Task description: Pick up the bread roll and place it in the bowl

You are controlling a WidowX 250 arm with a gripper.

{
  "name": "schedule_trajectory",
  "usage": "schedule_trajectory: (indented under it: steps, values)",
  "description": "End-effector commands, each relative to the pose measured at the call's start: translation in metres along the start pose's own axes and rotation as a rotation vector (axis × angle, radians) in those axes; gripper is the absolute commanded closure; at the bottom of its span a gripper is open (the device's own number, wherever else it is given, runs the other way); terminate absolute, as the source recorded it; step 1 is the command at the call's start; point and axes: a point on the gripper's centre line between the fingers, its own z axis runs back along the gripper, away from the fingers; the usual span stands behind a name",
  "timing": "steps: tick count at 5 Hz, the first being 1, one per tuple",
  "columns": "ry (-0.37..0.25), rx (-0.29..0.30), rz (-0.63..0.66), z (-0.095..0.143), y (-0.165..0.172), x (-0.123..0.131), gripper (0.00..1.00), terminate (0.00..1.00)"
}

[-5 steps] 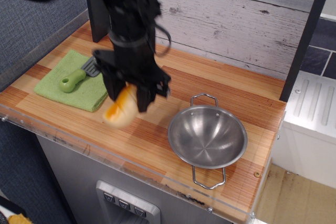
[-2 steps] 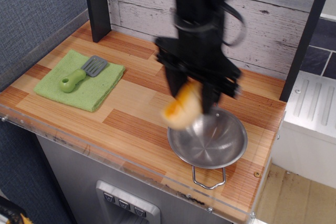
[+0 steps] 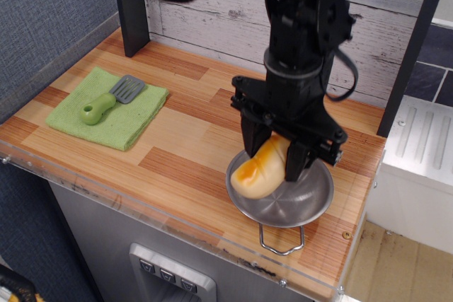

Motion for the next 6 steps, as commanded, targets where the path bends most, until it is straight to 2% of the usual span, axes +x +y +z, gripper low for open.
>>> schedule_trajectory:
  steps: [1,2,3,5,6]
  values:
    - [0.026,0.030,0.063,-0.034,0.030,0.014,1.00,0.00]
    - [0.009,0.026,0.065,-0.035,0.033,0.015,1.00,0.00]
    - [-0.010,0.020,0.022,-0.028,0.028,0.014,0.00,0.00]
    - [-0.123,0.013,0.042,0.012,0.034,0.010,0.00,0.00]
    - [-0.202,0.012,0.114,0.045,0.056,0.011,0.00,0.00]
